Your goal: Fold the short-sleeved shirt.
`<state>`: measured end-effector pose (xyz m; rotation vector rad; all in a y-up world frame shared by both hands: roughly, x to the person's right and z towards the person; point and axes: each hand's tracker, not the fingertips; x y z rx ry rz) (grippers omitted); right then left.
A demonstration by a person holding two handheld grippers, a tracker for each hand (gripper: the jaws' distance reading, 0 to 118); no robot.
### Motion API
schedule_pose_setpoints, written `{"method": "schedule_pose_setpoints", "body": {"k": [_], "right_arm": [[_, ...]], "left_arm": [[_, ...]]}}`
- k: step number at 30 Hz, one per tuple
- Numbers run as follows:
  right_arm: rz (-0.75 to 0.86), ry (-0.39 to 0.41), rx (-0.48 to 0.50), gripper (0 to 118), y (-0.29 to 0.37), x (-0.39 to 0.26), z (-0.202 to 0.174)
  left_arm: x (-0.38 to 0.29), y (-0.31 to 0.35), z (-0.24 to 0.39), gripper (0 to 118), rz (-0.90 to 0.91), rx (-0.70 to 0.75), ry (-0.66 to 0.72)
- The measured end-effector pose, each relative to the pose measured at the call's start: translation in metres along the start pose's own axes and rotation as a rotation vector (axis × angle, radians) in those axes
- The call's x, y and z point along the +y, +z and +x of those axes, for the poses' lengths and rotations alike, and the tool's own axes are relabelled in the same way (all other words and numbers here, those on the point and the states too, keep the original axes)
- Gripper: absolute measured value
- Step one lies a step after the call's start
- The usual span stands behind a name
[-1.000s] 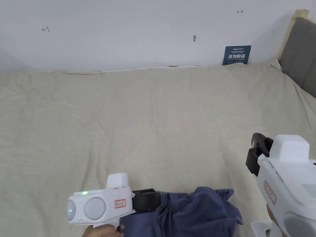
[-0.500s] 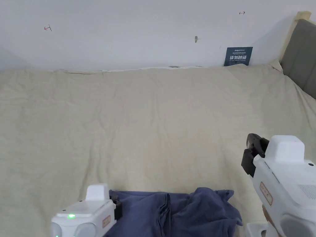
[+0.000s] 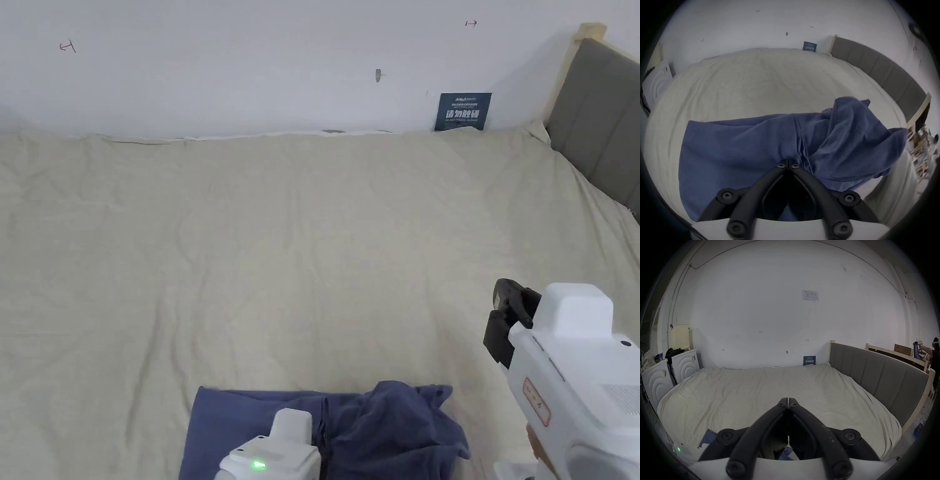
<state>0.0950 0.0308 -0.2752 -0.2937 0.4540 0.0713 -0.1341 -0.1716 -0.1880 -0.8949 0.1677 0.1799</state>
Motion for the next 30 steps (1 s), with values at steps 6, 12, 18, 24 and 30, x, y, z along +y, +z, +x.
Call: {"method": "schedule_pose_setpoints", "body": {"k": [6,12,18,24,30], "right_arm": [[-0.005,-0.008,-0.016,2,0.002,-0.001,0.006],[0.006,-0.017,-0.004,2,0.002,0.002,0.002],[0.007,-0.009,0.019,2,0.0,0.003,-0.01],[-0.007,-0.014,0.038,2,-0.004,0.0,-0.021],[-0.021,0.008,0.044,2,-0.008,-0.001,-0.028]], "left_arm": [[0.006,0.012,-0.018,1,-0.004,-0.066,0.065],[0.029,0.058,-0.085,2,0.064,-0.273,0.273],[0.034,0.079,-0.156,17,0.047,-0.352,0.402],[0.02,0.063,-0.207,113,-0.038,-0.287,0.504],[0.003,0.04,-0.224,105,-0.103,-0.298,0.525]]}}
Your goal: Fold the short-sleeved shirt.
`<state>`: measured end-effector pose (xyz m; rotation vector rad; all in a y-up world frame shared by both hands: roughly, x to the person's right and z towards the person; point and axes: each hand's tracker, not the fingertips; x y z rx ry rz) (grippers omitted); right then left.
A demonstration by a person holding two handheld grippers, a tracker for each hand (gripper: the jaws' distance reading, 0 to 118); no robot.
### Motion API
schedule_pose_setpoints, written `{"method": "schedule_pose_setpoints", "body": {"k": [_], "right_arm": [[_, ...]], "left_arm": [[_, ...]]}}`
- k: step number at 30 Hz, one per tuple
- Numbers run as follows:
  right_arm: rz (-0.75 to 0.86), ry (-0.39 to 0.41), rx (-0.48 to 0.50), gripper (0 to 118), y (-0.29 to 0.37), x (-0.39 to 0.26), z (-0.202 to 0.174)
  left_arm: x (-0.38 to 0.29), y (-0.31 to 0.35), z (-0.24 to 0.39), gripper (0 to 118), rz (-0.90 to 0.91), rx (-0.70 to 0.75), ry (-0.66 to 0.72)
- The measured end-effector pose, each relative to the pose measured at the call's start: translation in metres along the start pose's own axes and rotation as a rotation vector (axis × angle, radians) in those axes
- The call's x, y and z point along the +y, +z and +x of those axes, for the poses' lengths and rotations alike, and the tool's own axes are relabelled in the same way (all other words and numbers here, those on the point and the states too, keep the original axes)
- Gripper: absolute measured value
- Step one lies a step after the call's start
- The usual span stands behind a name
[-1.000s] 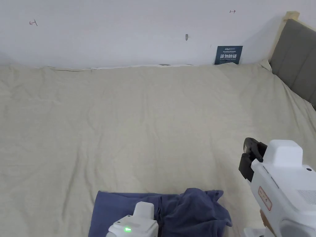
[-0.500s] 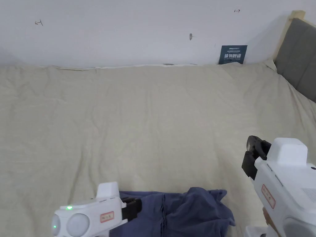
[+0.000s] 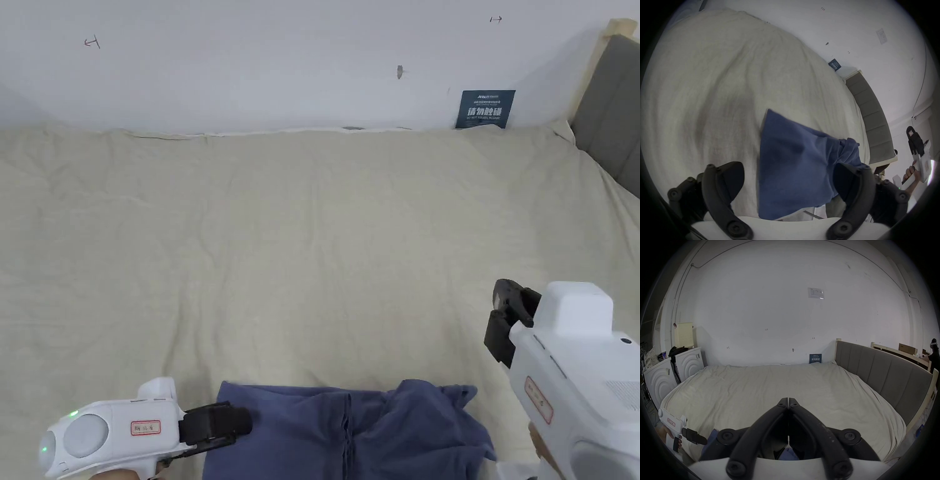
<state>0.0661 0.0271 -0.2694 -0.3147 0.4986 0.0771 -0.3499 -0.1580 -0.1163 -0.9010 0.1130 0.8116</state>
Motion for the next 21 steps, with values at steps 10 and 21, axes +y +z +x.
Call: {"method": "schedule_pose_setpoints", "body": {"k": [10,21], "right_arm": [[-0.023,0.004,-0.018,2,-0.003,-0.002,0.003],[-0.005,0.006,-0.007,2,-0.001,0.005,0.005]], "left_arm": [[-0.013,-0.026,-0.007,17,-0.022,0.019,0.004],[-0.014,0.044,0.001,10,0.12,0.07,-0.028]]}}
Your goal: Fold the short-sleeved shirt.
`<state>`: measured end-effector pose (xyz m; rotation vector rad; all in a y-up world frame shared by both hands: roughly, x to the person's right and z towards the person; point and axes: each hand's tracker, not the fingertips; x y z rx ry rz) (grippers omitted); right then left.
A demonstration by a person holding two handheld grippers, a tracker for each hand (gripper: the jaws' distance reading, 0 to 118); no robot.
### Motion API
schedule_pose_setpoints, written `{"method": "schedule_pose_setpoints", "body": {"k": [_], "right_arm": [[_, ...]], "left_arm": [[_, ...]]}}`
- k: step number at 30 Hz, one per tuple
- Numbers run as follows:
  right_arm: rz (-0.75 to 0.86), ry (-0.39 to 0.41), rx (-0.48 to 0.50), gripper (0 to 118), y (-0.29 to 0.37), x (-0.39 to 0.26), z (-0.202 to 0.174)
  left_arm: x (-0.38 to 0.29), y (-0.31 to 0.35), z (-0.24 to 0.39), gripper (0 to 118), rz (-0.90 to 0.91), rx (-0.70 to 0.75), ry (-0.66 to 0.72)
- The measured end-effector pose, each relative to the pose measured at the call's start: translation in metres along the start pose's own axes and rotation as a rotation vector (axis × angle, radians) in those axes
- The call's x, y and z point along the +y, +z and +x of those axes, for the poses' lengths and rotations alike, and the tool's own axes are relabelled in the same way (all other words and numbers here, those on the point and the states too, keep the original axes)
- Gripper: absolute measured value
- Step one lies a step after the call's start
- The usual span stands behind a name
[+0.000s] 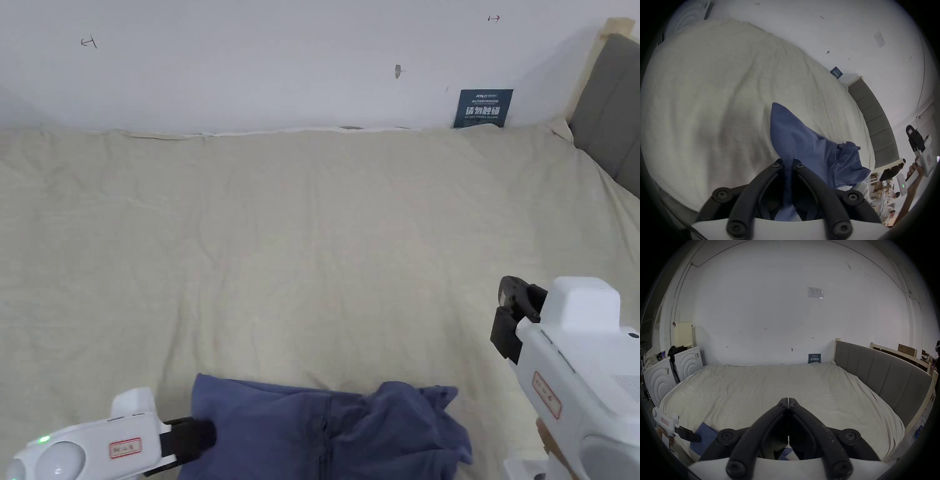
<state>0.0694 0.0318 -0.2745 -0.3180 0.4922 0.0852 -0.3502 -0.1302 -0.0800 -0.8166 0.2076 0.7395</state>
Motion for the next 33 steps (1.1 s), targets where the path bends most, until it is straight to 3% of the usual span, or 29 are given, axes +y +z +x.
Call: {"method": "schedule_pose_setpoints", "body": {"k": [5,13,19,29,31,33], "right_arm": [[0.008,0.001,0.015,2,0.001,0.001,0.0],[0.026,-0.008,0.023,2,0.006,0.004,0.005],[0.033,-0.021,0.007,2,0.013,0.003,0.015],[0.025,-0.051,-0.059,2,0.025,-0.004,0.046],[0.024,-0.054,-0.069,2,0.028,-0.005,0.05],[0.025,-0.059,-0.077,2,0.03,-0.007,0.053]], "left_arm": [[0.009,0.042,-0.012,10,0.037,0.074,0.032],[0.018,0.046,0.086,10,0.034,0.036,-0.094],[0.015,-0.006,0.165,10,-0.09,-0.028,-0.269],[-0.033,-0.122,0.235,11,-0.268,-0.011,-0.383],[-0.04,-0.137,0.238,27,-0.303,0.036,-0.433],[-0.046,-0.142,0.241,68,-0.3,0.023,-0.426]]}}
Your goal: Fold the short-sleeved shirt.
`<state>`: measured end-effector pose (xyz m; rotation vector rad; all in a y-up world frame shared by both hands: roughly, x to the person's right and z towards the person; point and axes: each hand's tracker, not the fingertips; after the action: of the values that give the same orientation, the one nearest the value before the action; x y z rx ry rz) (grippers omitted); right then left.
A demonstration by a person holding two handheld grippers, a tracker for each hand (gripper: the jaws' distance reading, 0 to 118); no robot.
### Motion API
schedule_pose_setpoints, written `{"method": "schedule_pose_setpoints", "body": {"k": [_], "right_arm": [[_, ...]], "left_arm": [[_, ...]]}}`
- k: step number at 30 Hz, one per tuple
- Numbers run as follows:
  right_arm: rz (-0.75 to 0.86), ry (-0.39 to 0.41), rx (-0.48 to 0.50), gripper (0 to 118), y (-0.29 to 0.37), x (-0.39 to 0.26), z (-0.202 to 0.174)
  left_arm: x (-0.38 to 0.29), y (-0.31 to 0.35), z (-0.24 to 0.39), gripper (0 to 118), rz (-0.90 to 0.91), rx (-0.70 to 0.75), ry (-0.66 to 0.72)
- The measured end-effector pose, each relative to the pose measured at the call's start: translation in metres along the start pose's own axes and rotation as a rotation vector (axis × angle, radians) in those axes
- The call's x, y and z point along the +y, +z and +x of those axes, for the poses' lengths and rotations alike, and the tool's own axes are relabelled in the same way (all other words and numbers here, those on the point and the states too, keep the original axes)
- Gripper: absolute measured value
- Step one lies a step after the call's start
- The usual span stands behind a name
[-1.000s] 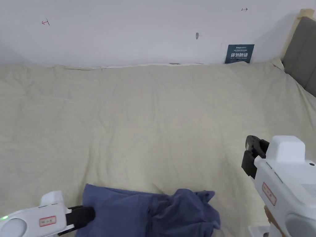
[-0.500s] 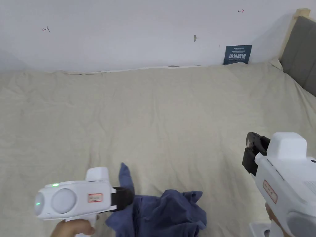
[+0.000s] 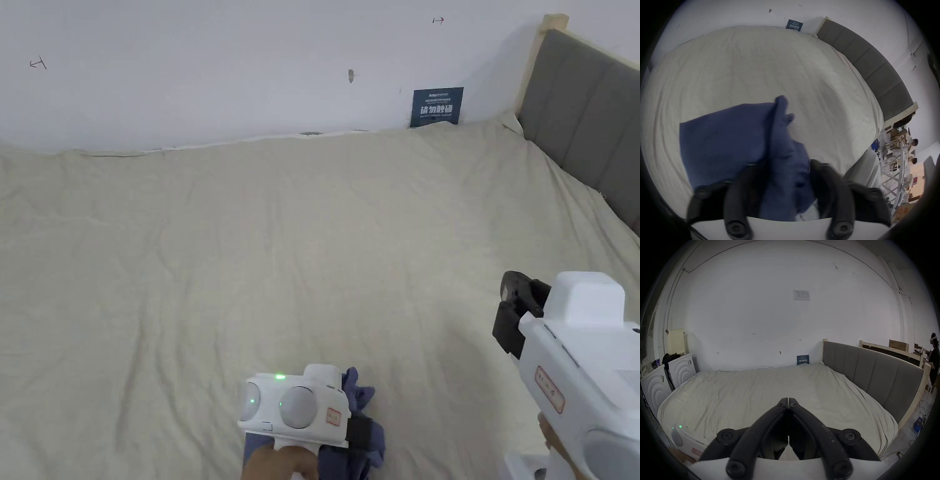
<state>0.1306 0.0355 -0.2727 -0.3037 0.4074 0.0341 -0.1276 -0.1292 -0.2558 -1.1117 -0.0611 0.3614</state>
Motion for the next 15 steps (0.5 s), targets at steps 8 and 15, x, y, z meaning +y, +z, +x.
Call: {"method": "schedule_pose_setpoints", "body": {"k": [8,15], "right_arm": [[-0.001,-0.009,-0.007,2,0.002,-0.001,0.006],[0.016,-0.008,0.001,2,0.004,0.002,0.0]], "left_arm": [[-0.004,0.056,0.012,111,0.198,-0.125,-0.001],[-0.018,0.116,-0.012,47,0.546,0.052,-0.059]]}}
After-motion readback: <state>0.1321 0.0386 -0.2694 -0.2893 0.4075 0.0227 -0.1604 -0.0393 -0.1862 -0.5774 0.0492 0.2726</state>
